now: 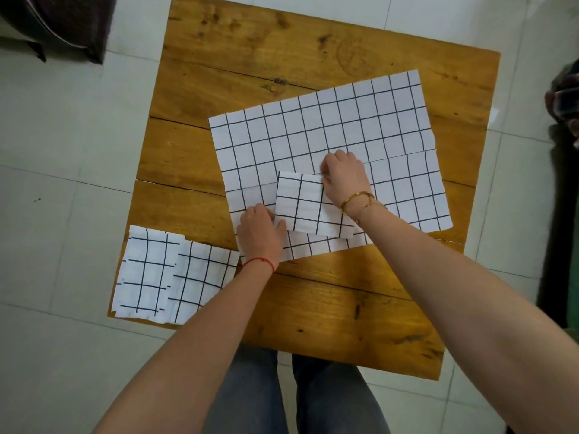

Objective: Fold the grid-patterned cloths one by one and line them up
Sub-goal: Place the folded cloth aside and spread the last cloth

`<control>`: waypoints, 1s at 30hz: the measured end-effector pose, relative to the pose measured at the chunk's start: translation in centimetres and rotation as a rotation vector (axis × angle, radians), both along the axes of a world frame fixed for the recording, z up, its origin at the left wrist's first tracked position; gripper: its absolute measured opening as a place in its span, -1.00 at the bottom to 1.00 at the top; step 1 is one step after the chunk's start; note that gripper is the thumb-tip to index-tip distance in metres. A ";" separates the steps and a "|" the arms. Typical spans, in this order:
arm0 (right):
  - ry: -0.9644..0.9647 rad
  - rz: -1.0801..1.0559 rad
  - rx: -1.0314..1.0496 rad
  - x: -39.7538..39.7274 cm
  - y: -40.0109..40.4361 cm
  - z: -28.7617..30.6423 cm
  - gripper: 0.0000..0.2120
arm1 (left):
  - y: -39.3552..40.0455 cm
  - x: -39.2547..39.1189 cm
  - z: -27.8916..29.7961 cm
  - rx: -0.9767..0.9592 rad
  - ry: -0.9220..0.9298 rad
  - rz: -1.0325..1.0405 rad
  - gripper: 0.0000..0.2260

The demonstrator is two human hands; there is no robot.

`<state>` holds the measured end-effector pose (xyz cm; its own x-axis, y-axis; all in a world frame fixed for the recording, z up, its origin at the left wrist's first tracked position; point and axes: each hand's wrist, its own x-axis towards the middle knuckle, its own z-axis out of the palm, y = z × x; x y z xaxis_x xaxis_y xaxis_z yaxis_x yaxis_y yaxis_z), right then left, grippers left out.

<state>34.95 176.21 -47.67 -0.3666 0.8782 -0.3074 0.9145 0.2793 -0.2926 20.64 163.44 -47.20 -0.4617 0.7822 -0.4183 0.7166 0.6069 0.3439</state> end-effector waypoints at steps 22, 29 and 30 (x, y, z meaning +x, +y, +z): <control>0.784 -0.912 -0.580 1.0 -8.7 3.4 -0.80 | -1.9 -4.0 3.5 0.055 -1.171 0.677 -0.94; 0.842 -1.172 -0.606 -1.9 -16.4 3.0 -0.84 | -6.2 -5.7 4.4 -0.091 -0.950 0.434 -0.92; 0.829 -1.172 -0.593 -2.2 -17.5 3.0 -0.82 | -6.8 -6.0 4.5 -0.096 -0.896 0.391 -0.89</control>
<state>32.73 158.75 -44.71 0.1767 0.6153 -0.7682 0.0625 -0.7860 -0.6151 14.66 156.65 -42.72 -0.1611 0.5861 -0.7940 -0.0430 0.7996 0.5990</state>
